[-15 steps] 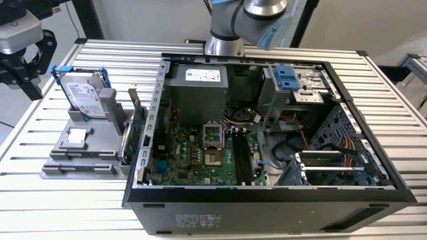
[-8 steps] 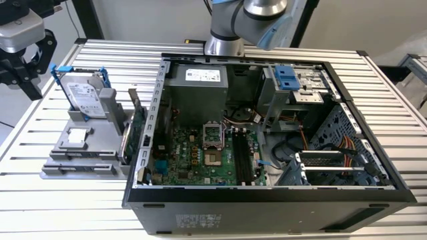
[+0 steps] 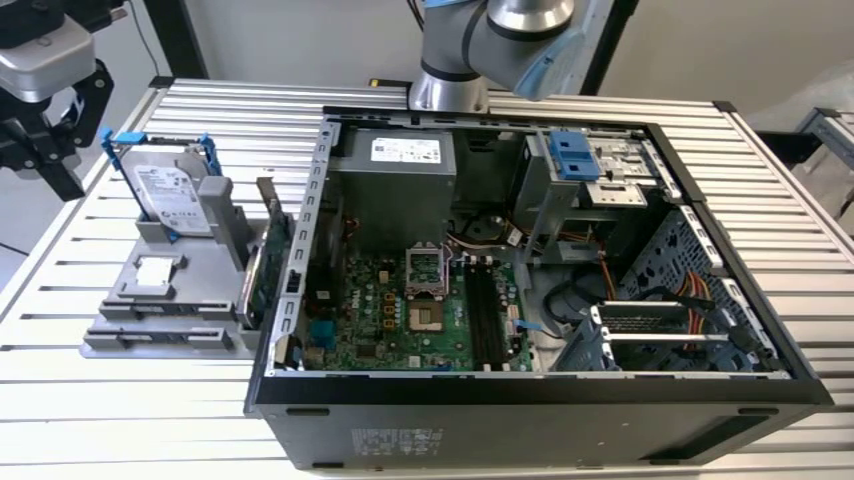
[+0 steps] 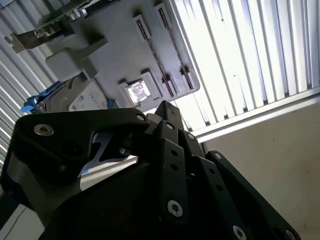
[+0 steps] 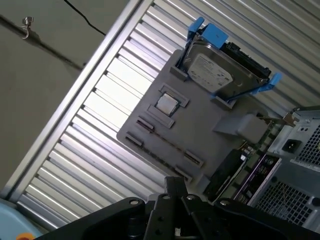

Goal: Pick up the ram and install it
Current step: 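Pick up the ram and move it above insertion slot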

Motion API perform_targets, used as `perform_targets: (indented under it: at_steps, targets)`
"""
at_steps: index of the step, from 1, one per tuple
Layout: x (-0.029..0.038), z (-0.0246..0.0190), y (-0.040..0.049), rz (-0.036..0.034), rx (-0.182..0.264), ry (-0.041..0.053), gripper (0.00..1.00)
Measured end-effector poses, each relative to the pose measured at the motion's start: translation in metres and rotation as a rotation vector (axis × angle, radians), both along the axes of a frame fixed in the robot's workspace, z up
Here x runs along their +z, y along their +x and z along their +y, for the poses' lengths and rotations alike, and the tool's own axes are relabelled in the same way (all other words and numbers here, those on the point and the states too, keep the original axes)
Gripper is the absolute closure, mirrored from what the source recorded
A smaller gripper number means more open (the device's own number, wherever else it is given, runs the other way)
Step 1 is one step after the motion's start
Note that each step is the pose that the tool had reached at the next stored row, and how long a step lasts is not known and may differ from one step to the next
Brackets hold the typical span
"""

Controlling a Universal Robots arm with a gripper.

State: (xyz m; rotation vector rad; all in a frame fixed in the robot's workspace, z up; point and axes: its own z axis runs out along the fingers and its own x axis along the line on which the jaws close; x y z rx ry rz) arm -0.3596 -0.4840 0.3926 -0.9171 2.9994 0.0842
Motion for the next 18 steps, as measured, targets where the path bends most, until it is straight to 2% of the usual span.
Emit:
perform_targets:
  at_steps: [7,9,18]
  targets:
    - [0.0,0.0,0.0,0.0,0.041,0.0,1.0]
    - [0.0,0.0,0.0,0.0,0.076,0.0,1.0]
    - [0.0,0.0,0.0,0.0,0.125,-0.0001,1.0]
